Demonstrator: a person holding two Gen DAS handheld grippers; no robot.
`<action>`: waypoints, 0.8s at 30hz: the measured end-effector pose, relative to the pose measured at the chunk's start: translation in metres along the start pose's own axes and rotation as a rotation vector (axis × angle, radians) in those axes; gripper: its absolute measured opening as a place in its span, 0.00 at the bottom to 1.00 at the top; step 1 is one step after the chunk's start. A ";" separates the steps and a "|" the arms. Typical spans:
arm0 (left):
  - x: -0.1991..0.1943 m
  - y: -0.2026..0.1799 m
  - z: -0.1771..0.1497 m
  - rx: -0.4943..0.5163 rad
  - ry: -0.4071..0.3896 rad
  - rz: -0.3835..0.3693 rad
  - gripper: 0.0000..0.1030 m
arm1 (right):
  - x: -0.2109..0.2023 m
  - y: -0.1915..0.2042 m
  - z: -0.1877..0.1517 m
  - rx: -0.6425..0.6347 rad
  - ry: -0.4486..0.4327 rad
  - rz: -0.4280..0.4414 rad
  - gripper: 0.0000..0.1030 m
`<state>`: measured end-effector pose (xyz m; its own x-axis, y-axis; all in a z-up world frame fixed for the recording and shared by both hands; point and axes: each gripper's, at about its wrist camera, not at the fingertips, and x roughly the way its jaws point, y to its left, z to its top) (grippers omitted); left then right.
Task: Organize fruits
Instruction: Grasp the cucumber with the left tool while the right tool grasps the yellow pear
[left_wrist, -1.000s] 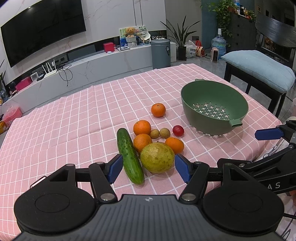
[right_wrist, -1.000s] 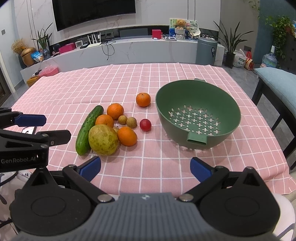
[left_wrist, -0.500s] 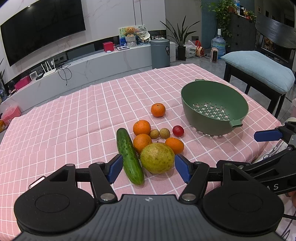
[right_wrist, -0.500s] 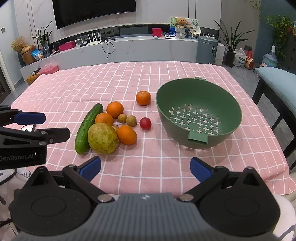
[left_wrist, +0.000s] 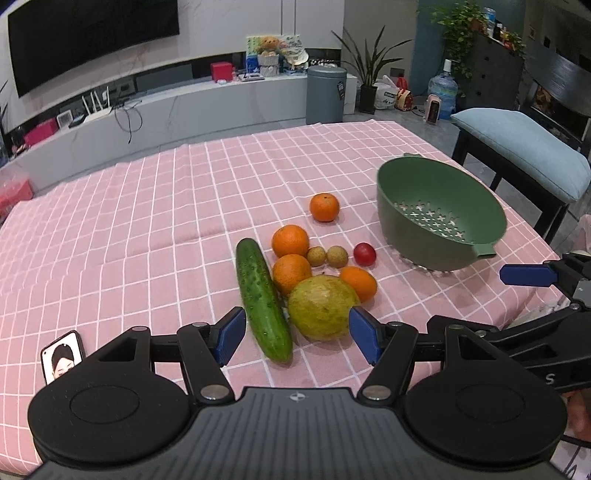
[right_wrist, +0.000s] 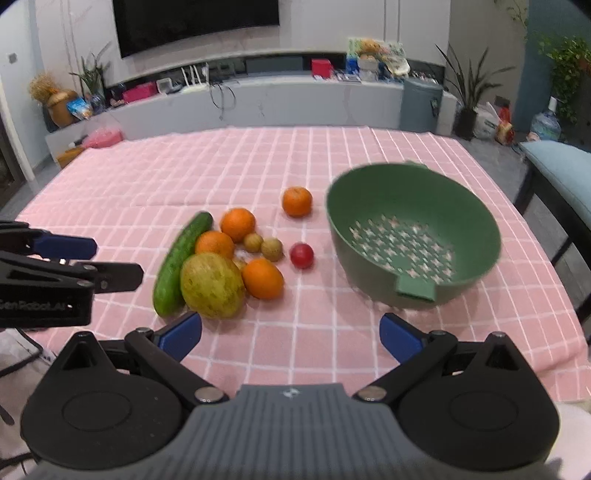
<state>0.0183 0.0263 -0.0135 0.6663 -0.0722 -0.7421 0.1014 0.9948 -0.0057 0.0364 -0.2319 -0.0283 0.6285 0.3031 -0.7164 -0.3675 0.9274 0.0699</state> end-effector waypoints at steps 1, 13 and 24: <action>0.002 0.004 0.001 -0.009 0.004 0.001 0.74 | 0.001 0.001 0.000 0.000 -0.025 0.018 0.96; 0.041 0.048 0.007 -0.159 0.078 -0.066 0.59 | 0.051 0.031 0.021 -0.029 0.038 0.140 0.79; 0.086 0.071 0.006 -0.288 0.156 -0.125 0.45 | 0.089 0.046 0.025 -0.059 0.063 0.161 0.68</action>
<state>0.0877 0.0907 -0.0736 0.5388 -0.2053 -0.8170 -0.0523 0.9598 -0.2757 0.0925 -0.1571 -0.0719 0.5144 0.4305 -0.7417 -0.5010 0.8528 0.1476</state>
